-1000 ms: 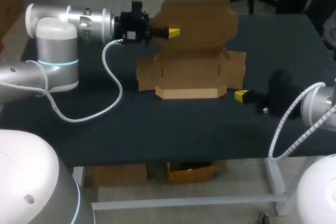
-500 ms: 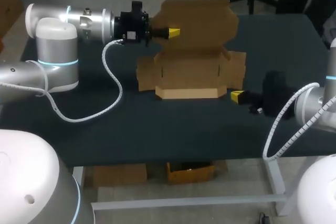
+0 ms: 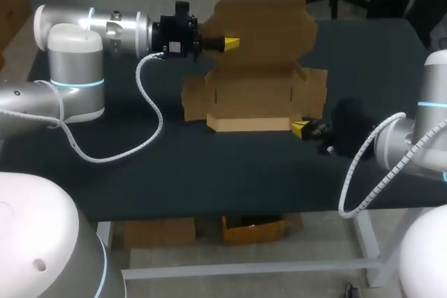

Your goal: Assemble the packaging by folding the flat box into shape, placing the metal phone stand inside, and closing the box properly

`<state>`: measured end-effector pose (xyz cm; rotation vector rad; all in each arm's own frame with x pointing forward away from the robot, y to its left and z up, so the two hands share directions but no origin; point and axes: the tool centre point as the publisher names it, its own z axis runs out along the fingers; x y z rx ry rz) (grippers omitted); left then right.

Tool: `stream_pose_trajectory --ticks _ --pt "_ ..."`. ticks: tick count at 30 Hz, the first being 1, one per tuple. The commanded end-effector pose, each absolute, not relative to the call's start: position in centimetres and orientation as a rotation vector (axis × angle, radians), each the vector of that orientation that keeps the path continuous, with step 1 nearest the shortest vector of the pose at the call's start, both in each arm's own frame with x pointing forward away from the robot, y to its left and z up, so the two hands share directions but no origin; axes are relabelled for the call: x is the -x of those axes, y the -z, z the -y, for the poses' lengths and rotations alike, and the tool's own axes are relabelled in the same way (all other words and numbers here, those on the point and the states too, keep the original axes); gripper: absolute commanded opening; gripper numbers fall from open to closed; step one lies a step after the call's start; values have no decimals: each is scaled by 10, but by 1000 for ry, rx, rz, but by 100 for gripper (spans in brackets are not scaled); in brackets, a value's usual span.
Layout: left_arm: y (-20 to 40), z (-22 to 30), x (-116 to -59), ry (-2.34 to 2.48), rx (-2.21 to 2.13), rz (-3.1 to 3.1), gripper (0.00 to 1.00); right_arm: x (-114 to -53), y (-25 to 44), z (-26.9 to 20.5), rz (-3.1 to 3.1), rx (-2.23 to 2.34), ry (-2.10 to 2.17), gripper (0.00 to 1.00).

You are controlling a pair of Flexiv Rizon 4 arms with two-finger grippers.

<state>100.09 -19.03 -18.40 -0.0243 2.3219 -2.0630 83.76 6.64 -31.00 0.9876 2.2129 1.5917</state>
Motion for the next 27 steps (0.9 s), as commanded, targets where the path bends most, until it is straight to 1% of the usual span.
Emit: stream_pose_trajectory --ticks 1,27 --pt "185 190 -1001 2065 23 -2320 0 -854 328 -92 -2195 -997 -1577 0" --pt "185 190 -1001 2065 23 -2320 0 -901 378 -147 -2216 -986 -1522 0"
